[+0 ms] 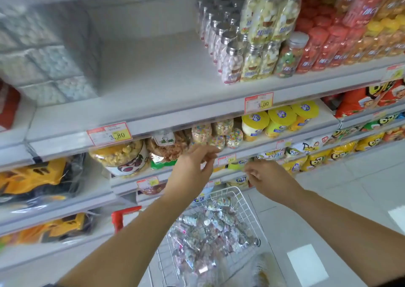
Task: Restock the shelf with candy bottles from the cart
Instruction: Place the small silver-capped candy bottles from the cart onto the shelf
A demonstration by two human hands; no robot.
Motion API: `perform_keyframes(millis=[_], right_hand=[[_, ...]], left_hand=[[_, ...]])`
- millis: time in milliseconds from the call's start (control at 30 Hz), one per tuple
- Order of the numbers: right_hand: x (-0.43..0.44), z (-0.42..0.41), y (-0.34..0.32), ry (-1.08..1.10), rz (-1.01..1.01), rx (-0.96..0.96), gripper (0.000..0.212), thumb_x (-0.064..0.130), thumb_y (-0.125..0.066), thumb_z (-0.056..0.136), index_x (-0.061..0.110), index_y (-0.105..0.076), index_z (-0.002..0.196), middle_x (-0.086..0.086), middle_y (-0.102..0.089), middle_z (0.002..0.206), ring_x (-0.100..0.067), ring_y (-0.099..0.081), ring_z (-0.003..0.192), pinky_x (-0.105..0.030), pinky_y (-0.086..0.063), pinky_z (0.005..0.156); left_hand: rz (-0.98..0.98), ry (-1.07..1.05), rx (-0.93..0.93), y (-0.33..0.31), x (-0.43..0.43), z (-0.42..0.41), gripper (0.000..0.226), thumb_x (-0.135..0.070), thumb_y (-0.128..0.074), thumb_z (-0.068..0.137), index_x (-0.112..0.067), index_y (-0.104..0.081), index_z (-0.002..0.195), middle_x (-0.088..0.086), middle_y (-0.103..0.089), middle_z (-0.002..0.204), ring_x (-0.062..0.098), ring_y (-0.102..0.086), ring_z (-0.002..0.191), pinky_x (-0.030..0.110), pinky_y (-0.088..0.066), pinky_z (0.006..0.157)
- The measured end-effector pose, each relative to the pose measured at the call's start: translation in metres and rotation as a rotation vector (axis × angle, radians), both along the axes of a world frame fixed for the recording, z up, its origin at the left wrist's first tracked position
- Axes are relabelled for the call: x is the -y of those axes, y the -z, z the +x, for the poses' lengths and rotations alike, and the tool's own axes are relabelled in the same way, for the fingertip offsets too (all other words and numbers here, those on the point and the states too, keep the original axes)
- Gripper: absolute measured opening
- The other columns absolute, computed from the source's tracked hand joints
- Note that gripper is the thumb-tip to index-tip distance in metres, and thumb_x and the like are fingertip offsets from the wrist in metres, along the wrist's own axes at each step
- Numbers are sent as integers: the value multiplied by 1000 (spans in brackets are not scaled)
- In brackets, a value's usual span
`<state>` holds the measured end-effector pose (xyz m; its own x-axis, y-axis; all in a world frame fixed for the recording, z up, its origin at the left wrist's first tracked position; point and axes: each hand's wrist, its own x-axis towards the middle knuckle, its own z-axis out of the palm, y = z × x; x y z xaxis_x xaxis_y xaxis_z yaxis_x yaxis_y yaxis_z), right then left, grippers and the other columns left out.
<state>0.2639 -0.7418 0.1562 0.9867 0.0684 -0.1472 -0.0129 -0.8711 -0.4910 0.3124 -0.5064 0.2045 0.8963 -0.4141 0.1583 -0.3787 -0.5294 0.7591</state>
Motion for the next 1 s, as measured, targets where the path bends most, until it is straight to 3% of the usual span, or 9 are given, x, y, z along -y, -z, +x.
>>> perform_keyframes(millis=[100,233,333,433,533,700,833,900,1000], right_hand=[[-12,-20,53,-20,22,-168,16,18,-61,92,25,-71,104,16,-61,84,-6,-61,77,-27,-49,70],[-16,-47,121,-69,7,-426,17,21,-61,92,25,-68,106,8,-68,100,-14,-65,87,-32,-53,78],[-16,-65,166,-120,-26,-600,13,21,-58,92,23,-63,105,5,-66,100,-18,-63,83,-31,-50,73],[-15,-76,210,-179,-84,-676,18,23,-58,93,17,-65,108,0,-70,103,-20,-64,90,-29,-49,76],[-20,-82,249,-211,-65,-706,27,24,-57,93,22,-67,119,2,-69,111,-16,-65,98,-35,-53,89],[-46,-87,305,-283,-14,-760,27,20,-59,95,21,-65,121,0,-69,107,-16,-65,91,-34,-53,85],[-79,-97,345,-361,22,-852,47,21,-61,96,18,-48,140,-6,-61,116,-13,-60,79,-29,-48,74],[-96,-100,366,-337,60,-900,66,23,-65,93,21,-32,150,-9,-48,135,-19,-59,101,-29,-47,82],[-117,-100,397,-339,110,-937,101,28,-71,88,26,2,158,-13,-11,162,-29,-42,135,-35,-41,101]], left_hand=[[82,-53,-208,65,-24,-30,28,-7,-62,93,-21,-68,117,-12,-67,99,2,-63,90,8,-48,81],[206,-165,-458,153,-53,-71,29,-12,-61,91,-28,-67,115,-19,-66,96,-7,-61,83,15,-49,79],[255,-210,-621,211,-68,-103,30,-6,-59,89,-24,-68,112,-10,-70,97,5,-67,83,21,-51,79],[325,-212,-754,259,-71,-131,31,-6,-60,89,-21,-66,116,-7,-68,99,10,-67,86,14,-45,75],[429,-167,-859,301,-64,-151,35,-12,-61,91,-23,-62,125,-4,-66,113,14,-64,97,23,-50,86],[661,-71,-856,364,-55,-168,47,-21,-61,95,-26,-48,140,0,-48,139,17,-51,127,29,-43,107],[745,-121,-848,392,-60,-166,54,-20,-60,94,-30,-41,144,1,-31,151,24,-42,134,35,-45,105],[750,-138,-885,404,-67,-167,59,-18,-62,92,-33,-40,144,1,-28,152,27,-47,129,37,-49,101],[741,-160,-908,417,-72,-170,64,-15,-64,88,-34,-38,144,2,-16,157,29,-55,121,42,-53,94]])
